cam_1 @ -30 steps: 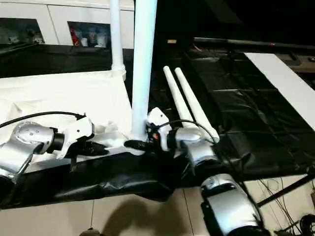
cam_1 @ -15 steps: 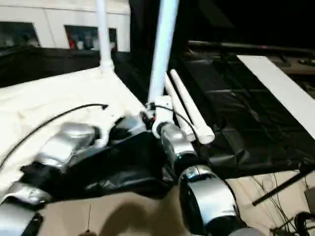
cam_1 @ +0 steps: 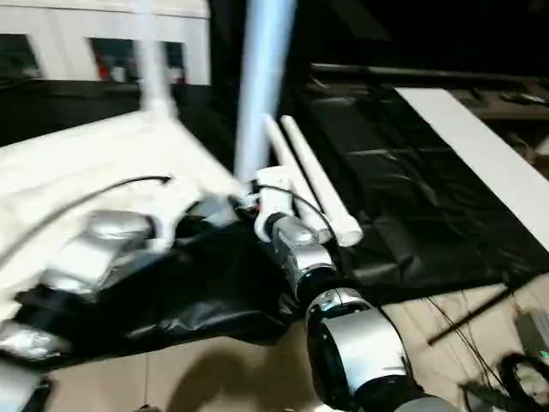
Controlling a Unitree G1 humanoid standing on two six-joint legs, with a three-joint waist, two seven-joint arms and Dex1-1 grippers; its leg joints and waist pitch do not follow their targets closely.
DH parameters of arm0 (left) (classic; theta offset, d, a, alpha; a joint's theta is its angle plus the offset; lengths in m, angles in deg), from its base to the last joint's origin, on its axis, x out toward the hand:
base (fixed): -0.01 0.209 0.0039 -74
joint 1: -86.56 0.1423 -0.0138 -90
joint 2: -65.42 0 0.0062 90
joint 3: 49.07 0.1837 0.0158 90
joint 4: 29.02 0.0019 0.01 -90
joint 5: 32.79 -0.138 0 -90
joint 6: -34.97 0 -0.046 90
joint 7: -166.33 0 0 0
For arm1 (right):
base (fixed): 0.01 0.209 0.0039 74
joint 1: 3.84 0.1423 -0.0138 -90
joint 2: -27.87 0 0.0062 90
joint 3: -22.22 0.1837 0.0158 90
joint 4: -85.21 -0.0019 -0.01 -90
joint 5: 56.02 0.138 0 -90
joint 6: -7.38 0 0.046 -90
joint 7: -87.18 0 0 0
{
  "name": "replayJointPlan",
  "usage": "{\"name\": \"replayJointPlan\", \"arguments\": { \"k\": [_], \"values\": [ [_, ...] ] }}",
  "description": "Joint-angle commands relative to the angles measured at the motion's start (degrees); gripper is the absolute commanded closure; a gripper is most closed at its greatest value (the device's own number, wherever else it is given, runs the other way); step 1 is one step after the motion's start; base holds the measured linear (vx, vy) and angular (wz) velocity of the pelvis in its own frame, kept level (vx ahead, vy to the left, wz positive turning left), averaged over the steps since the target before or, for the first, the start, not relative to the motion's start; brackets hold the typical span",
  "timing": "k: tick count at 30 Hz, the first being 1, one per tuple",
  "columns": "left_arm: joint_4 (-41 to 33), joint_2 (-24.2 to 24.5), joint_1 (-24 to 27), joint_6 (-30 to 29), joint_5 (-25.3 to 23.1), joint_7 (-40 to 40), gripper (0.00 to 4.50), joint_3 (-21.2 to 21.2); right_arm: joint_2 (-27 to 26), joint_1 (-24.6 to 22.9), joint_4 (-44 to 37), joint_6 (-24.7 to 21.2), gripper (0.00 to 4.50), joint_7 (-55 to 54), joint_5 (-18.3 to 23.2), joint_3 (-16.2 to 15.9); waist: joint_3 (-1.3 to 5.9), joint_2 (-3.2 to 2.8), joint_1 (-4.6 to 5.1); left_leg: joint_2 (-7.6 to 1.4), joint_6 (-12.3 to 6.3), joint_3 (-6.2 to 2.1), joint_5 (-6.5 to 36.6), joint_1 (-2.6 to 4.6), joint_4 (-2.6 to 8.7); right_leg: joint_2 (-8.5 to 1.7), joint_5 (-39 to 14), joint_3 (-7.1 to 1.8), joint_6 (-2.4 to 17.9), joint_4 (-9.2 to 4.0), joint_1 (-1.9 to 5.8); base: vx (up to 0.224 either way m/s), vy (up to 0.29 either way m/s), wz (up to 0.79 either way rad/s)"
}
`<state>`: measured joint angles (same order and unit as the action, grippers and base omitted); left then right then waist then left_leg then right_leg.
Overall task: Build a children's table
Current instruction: Insert table leg to table base
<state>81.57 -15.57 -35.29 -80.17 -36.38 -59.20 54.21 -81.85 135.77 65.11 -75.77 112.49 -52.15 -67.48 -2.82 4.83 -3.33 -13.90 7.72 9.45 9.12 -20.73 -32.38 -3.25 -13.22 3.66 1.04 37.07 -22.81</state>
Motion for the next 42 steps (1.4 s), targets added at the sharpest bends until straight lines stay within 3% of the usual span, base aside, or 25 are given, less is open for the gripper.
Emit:
{"name": "replayJointPlan", "arguments": {
  "k": [1, 3, 7, 8, 10, 19, 20, 37, 40, 42],
  "values": [
    [-1.1, 1.3, 1.4, 2.6, -0.1, -3.7, 4.5, 1.4, 1.0, -0.8, -1.9, 0.4, 0.6, 5.8, -0.7, -1.8, 4.08, -1.26, -0.51, 0.69, -2.62, 0.82, 2.7, 0.21, 2.44, -3.35, 10.4, -2.65, 12.6, -3.08, 3.63, 0.0, 0.0, 0.0],
    [-2.7, 5.0, 3.3, 6.3, 1.3, -9.8, 4.5, 2.1, 4.2, -2.2, -4.4, 1.1, 0.6, 13.6, -1.6, -3.6, 4.13, -1.29, -0.57, 0.66, -4.03, 0.85, 1.6, 0.17, 2.28, -3.33, 13.3, -2.58, 14.0, -2.82, 3.62, 0.0, 0.0, 0.0],
    [-4.7, 8.0, 5.0, 8.5, 3.1, -15.6, 4.5, 2.8, 6.7, -3.4, -6.3, 2.2, 0.6, 19.2, -2.5, -5.2, 4.0, -1.49, -0.78, 0.5, -3.97, 0.99, 3.1, 0.51, 2.33, -3.41, 12.1, -2.63, 15.1, -2.87, 3.37, 0.0, 0.0, 0.0],
    [-5.9, 10.4, 6.0, 10.1, 3.6, -19.1, 4.5, 3.6, 8.3, -4.2, -7.8, 1.6, 0.6, 23.8, -2.1, -5.7, 3.88, -1.22, -0.86, 0.42, -4.01, 0.95, 4.6, 0.36, 2.43, -3.47, 10.4, -2.61, 14.9, -2.99, 3.54, 0.0, 0.0, 0.0],
    [-7.3, 11.4, 6.9, 10.3, 5.5, -22.2, 4.5, 3.3, 9.7, -5.0, -9.6, 0.8, 0.6, 27.9, -1.5, -6.2, 3.69, -1.41, -1.17, 0.28, -3.58, 1.03, 6.0, 0.6, 2.56, -3.49, 8.3, -2.68, 14.6, -3.16, 3.25, 0.0, 0.0, 0.0],
    [-9.0, 13.0, 7.5, 9.4, 7.7, -26.3, 4.5, 3.2, 13.4, -8.5, -16.0, 0.1, 0.6, 40.8, -0.2, -9.0, 3.69, -1.06, -2.16, 0.33, -2.22, 1.05, 6.2, 0.53, 2.6, -3.47, 6.5, -2.64, 13.6, -3.18, 3.39, 0.0, 0.0, 0.0],
    [-9.3, 13.5, 7.7, 9.6, 8.1, -27.2, 4.5, 3.3, 13.8, -9.2, -17.2, -0.2, 0.76, 42.4, -0.1, -9.1, 3.7, -1.04, -2.17, 0.36, -2.08, 1.03, 6.6, 0.5, 2.6, -3.49, 5.7, -2.65, 13.4, -3.26, 3.41, 0.0, 0.0, 0.0],
    [-10.4, 13.8, 8.4, 9.4, 8.9, -28.2, 4.5, 3.1, 13.1, -11.5, -19.9, -1.0, 1.78, 44.3, -0.4, -10.2, 3.84, -0.82, -2.27, 0.45, -2.13, 1.01, 5.6, 0.5, 2.5, -3.51, 6.3, -2.62, 13.5, -3.14, 3.39, 0.0, 0.0, 0.0],
    [-10.3, 13.7, 8.5, 9.3, 8.5, -27.7, 4.5, 3.1, 13.0, -11.6, -19.3, -1.2, 1.8, 42.9, -0.6, -10.0, 3.88, -0.85, -2.21, 0.43, -1.86, 0.96, 5.5, 0.52, 2.53, -3.47, 6.1, -2.6, 13.4, -3.09, 3.36, 0.0, 0.0, 0.0],
    [-8.0, 11.9, 7.7, 9.5, 5.8, -22.1, 4.5, 2.7, 12.0, -10.6, -15.5, -1.5, 1.81, 34.3, -2.0, -8.9, 3.85, -0.89, -2.13, 0.41, -1.59, 0.97, 5.6, 0.54, 2.57, -3.5, 6.1, -2.63, 13.4, -3.11, 3.29, 0.0, 0.0, 0.0]
  ]
}}
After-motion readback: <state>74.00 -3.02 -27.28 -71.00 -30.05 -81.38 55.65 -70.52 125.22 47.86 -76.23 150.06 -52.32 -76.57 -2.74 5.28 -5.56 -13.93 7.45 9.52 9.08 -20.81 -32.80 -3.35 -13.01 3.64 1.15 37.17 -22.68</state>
